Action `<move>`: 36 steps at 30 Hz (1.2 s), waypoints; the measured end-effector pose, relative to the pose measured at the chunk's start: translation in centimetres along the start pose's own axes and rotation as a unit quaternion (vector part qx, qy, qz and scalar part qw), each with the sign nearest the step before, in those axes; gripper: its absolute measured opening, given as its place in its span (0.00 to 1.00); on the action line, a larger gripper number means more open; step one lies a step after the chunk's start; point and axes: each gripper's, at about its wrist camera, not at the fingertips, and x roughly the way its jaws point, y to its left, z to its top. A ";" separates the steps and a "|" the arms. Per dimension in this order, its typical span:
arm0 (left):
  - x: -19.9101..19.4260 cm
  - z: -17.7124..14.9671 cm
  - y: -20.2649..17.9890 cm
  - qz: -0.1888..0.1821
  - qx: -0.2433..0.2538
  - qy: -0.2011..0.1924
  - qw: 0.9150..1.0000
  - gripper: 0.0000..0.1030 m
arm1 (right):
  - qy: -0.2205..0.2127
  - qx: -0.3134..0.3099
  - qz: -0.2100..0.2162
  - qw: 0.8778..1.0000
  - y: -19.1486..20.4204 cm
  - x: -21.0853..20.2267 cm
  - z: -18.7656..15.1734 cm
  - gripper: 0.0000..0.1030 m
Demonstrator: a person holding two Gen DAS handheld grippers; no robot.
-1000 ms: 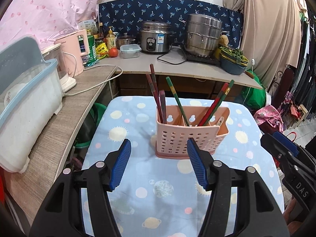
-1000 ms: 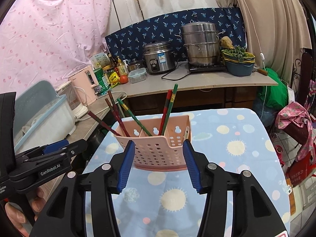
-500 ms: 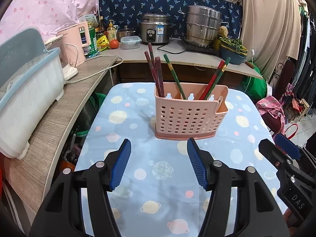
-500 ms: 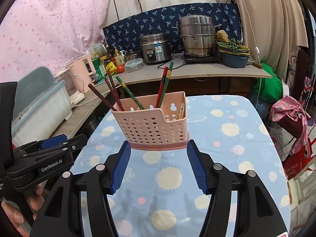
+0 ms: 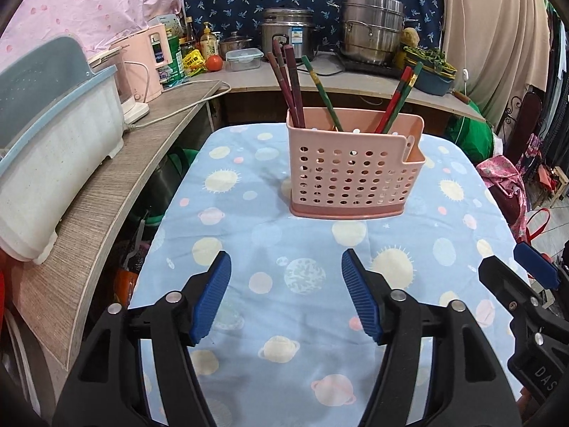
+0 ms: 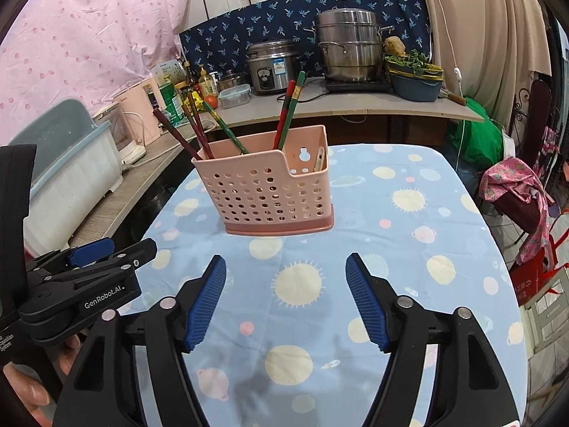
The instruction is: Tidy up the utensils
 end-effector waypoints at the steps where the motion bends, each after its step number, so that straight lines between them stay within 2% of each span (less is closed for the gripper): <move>1: 0.0 -0.1 0.0 0.003 0.001 -0.001 1.000 0.63 | 0.002 -0.001 -0.002 1.000 0.0 0.1 -0.1 0.68; 4: 0.0 -0.3 -0.2 0.012 0.003 -0.005 1.000 0.70 | 0.006 -0.005 -0.005 1.000 0.1 0.4 -0.4 0.71; 14: 0.6 -0.7 -0.7 0.030 0.013 -0.005 0.999 0.74 | 0.010 -0.013 -0.016 1.000 0.5 1.1 -0.9 0.80; 18: 0.8 -0.7 -0.7 0.036 0.013 -0.007 0.999 0.82 | 0.018 -0.012 -0.022 1.000 0.5 1.7 -1.0 0.82; 24: 1.2 -0.7 -0.8 0.043 0.018 -0.008 0.999 0.86 | 0.022 -0.004 -0.024 0.999 0.1 2.3 -1.0 0.85; 26: 1.4 -0.7 -0.9 0.045 0.020 -0.008 0.999 0.87 | 0.020 -0.002 -0.026 0.999 0.1 2.4 -1.0 0.93; 36: 2.1 -0.3 -0.7 0.048 0.015 -0.011 0.999 0.92 | 0.006 0.000 -0.040 0.999 0.0 2.8 -0.3 0.94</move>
